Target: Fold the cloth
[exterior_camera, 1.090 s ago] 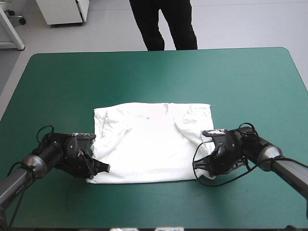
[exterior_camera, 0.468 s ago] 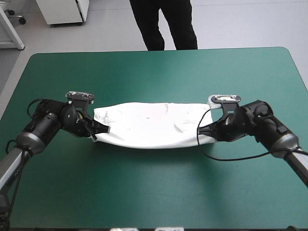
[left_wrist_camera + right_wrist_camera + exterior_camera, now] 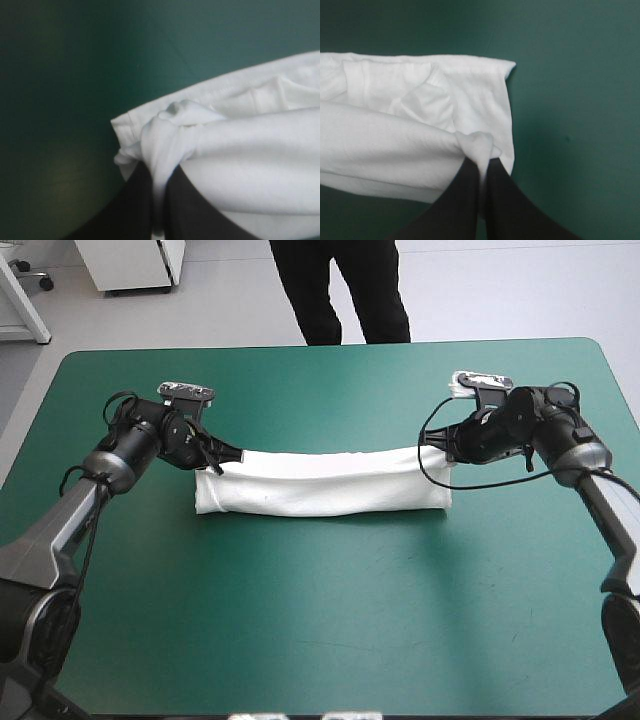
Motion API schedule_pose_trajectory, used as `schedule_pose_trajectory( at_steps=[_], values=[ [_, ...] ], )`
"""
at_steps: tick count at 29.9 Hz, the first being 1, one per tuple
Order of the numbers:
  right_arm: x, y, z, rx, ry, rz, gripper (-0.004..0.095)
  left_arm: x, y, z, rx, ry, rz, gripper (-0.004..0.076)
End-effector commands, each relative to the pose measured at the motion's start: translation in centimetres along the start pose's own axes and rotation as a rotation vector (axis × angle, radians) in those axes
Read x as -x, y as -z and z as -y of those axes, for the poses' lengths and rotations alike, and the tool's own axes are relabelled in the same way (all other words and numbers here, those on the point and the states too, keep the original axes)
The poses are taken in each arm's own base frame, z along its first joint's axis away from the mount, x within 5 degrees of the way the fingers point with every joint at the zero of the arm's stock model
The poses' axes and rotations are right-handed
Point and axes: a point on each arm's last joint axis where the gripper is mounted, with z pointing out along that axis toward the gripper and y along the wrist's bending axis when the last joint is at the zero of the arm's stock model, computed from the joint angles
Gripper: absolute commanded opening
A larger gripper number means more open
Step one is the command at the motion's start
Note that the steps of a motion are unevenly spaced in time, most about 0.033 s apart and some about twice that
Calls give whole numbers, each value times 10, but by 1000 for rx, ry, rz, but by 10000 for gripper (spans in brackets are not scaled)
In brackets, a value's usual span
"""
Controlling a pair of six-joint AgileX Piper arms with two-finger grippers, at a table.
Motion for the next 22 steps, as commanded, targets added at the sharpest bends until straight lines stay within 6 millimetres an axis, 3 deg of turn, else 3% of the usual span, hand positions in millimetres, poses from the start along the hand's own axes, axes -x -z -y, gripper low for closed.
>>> schedule_pose_trajectory(
  at_steps=[1,8,15,18,22],
  values=[
    [28,6,2,20,1,96,-17,25,9,-7,17,33,109,-9],
    [45,-35,4,25,2,13,-17,38,-22,-9,17,43,113,-9],
    [45,-62,8,34,13,-35,-5,38,-48,-5,-16,61,96,-2],
    [44,-62,8,34,23,-39,112,37,-50,-2,-38,28,77,119],
    [41,-57,6,36,37,-94,426,39,-43,2,-86,-23,91,475]
  ],
)
